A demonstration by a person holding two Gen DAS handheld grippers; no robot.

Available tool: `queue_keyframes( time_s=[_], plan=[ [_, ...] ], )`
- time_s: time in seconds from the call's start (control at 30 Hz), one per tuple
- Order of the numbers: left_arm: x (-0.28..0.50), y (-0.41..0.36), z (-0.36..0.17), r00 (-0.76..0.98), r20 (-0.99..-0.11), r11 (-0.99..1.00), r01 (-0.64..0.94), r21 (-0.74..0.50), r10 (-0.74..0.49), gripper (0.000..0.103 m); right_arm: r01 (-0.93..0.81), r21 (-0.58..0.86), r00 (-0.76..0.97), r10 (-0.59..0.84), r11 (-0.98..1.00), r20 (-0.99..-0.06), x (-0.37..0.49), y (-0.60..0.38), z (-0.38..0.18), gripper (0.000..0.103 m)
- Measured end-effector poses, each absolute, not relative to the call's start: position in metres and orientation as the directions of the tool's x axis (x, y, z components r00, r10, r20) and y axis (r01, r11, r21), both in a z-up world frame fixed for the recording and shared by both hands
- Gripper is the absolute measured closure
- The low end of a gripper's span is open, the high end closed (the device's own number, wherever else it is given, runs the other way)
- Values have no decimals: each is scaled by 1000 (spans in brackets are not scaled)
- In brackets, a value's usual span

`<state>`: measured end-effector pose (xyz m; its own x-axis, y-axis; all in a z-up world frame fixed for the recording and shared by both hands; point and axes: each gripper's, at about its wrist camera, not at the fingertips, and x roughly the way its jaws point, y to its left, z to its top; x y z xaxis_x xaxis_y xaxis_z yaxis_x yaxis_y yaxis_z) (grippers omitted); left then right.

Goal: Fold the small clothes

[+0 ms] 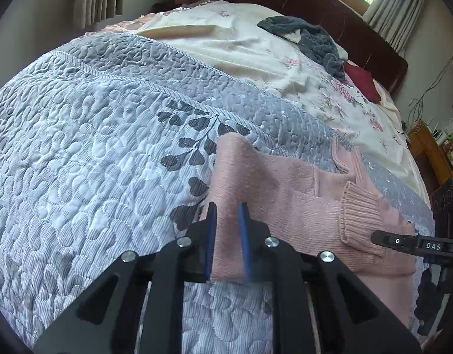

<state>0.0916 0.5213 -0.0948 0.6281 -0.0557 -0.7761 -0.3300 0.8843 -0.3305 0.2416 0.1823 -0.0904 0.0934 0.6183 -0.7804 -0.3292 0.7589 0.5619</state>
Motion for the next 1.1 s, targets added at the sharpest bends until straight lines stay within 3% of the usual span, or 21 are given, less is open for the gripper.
queue_keyframes(
  time_s=[0.3, 0.7, 0.93, 1.1],
  plan=[
    [116, 455, -96, 624, -769, 920, -206, -333, -138, 88, -253, 531, 191, 580, 808, -792, 254, 86, -73, 89],
    [151, 402, -133, 526, -836, 949, -156, -273, -154, 85, -160, 484, 152, 506, 860, -849, 259, 49, -135, 88],
    [150, 412, -151, 513, -839, 931, -184, -315, -182, 84, -155, 467, 148, 488, 870, -860, 255, 42, -147, 81],
    [147, 410, -139, 513, -840, 933, -186, -308, -175, 81, -267, 305, 290, 378, 914, -879, 237, 49, -96, 72]
  ],
)
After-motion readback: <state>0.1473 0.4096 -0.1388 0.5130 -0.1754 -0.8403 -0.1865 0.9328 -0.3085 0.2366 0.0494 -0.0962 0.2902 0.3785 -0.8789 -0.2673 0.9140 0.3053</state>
